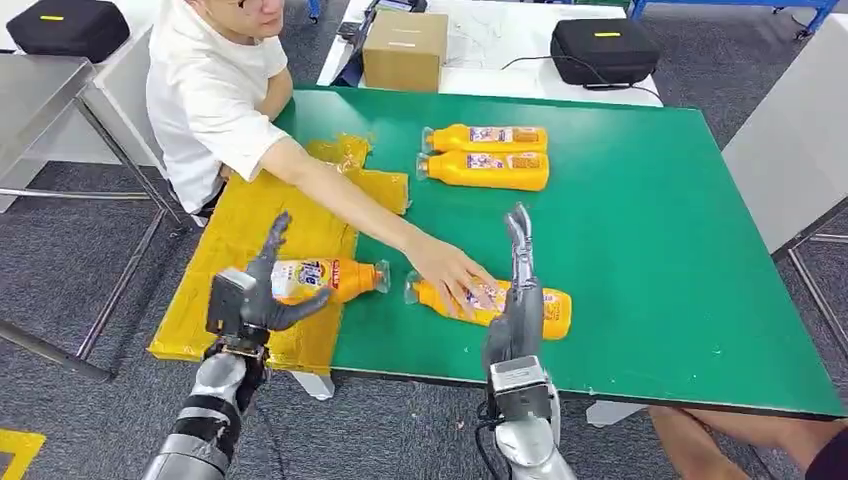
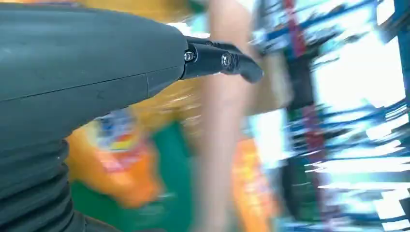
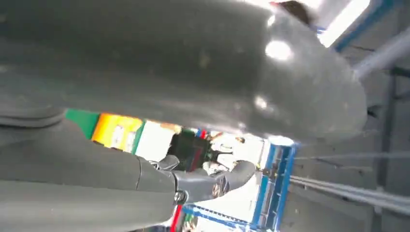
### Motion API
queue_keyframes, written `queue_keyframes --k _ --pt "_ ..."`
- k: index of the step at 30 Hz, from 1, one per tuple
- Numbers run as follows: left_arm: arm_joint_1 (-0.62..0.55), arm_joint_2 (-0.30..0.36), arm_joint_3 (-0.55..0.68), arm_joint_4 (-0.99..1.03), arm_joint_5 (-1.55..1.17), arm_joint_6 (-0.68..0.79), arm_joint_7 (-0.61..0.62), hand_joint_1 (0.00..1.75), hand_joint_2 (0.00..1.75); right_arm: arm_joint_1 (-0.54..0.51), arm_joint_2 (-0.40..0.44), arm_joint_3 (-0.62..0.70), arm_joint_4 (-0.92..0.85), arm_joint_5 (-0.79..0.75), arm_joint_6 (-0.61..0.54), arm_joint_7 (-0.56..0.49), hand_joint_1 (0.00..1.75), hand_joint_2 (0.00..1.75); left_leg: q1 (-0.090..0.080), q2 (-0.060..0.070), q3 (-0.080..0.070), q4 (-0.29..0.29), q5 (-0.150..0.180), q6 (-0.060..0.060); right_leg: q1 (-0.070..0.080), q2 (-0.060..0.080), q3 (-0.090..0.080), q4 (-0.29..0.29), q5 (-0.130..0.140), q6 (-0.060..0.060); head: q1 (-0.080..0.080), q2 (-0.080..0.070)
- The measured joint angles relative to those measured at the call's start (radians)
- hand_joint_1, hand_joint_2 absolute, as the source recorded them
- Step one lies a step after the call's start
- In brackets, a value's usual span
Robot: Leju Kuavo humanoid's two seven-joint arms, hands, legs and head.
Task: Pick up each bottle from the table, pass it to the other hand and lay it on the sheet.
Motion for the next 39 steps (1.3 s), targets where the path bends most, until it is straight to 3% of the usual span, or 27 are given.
queue_keyframes --k 3,13,14,17,28,39 --pt "0.023 -0.010 0.019 -0.114 0.080 -0.019 0.013 0.00 1.75 -0.007 -0.025 -0.010 0.058 0.138 -0.006 0.054 0.00 0.00 0.000 0.002 -0.002 0.000 -0.001 -0.001 0.000 0.003 -0.003 0.000 0.000 0.000 0.000 0.000" --pt "0.059 -0.023 0.042 -0.247 0.093 -0.026 0.018 0.00 1.75 -0.017 -0.051 -0.027 0.132 0.144 -0.010 0.054 0.00 0.00 0.001 0.002 -0.005 0.000 -0.001 -0.001 0.001 0.003 -0.007 0.000 -0.001 0.000 0.000 0.000" --pt "0.060 -0.023 0.042 -0.251 0.093 -0.026 0.018 0.00 1.75 -0.017 -0.051 -0.027 0.135 0.144 -0.010 0.054 0.00 1.75 0.001 0.002 -0.005 0.000 -0.001 -0.001 0.001 0.003 -0.007 0.000 -0.001 0.000 0.000 0.000" --pt "0.063 -0.025 0.043 -0.260 0.099 -0.027 0.015 0.00 1.75 -0.019 -0.055 -0.027 0.143 0.174 -0.014 0.072 0.00 1.75 0.000 0.002 -0.005 0.000 -0.001 -0.001 0.001 0.003 -0.007 0.000 0.000 0.000 0.000 0.000" --pt "0.141 -0.026 0.077 -0.442 0.170 -0.102 -0.003 0.00 1.75 -0.038 -0.156 -0.056 0.253 0.620 -0.025 0.385 0.00 1.75 0.000 0.002 -0.006 0.000 -0.001 -0.001 0.000 0.003 -0.007 0.000 -0.001 0.000 0.000 0.000" --pt "0.192 -0.035 0.018 -0.502 0.175 -0.175 0.035 0.00 1.75 -0.117 -0.218 -0.095 0.389 0.726 0.062 0.535 0.00 1.75 0.000 0.002 -0.006 0.000 -0.001 -0.001 0.000 0.003 -0.007 0.000 0.000 0.000 0.000 0.000"
